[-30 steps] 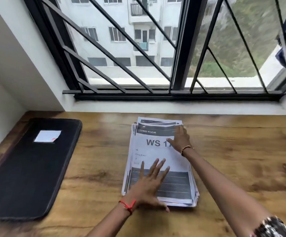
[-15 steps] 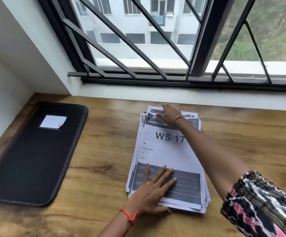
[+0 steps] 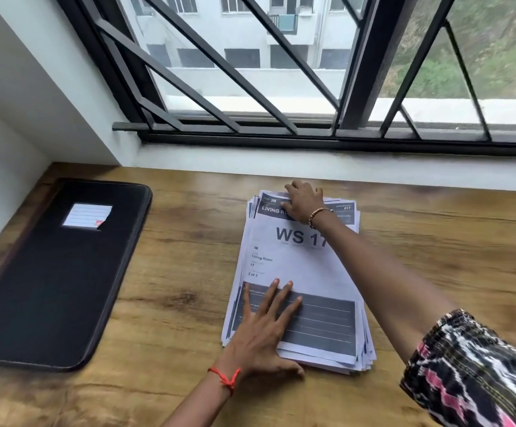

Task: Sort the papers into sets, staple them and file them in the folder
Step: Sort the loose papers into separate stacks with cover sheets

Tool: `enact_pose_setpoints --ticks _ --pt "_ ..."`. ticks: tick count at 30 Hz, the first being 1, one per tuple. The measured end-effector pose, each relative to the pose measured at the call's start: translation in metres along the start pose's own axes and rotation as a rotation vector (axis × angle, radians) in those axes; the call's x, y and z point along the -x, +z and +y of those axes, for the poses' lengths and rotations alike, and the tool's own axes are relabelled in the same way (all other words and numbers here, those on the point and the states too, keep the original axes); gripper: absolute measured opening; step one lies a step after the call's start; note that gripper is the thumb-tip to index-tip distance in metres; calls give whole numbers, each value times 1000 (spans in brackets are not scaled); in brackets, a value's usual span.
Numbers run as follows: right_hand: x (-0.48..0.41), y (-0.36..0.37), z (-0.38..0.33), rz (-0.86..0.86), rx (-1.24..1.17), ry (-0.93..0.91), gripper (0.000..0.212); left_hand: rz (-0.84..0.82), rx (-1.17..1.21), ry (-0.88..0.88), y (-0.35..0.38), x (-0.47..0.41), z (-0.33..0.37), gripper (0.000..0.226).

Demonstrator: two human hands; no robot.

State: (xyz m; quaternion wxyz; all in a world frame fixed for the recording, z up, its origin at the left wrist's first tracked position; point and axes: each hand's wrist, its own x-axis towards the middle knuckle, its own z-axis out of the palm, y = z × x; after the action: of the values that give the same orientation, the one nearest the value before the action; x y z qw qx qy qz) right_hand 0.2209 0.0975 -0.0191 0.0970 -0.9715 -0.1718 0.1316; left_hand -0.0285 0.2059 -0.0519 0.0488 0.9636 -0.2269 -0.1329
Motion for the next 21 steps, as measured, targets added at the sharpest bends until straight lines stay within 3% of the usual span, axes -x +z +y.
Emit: enact_pose_setpoints --ticks 11,14,17,21 --pt "-14 -18 -8 -89 -18 16 34 26 -41 52 1 3 -2 102" --pt "-7 -10 -7 -76 66 1 31 39 -24 47 0 4 -1 108" --pt "2 -3 -6 -51 94 3 42 67 61 27 -8 0 -4 118" --pt "15 -4 7 94 -49 159 58 223 304 -168 -24 -14 -20 106"
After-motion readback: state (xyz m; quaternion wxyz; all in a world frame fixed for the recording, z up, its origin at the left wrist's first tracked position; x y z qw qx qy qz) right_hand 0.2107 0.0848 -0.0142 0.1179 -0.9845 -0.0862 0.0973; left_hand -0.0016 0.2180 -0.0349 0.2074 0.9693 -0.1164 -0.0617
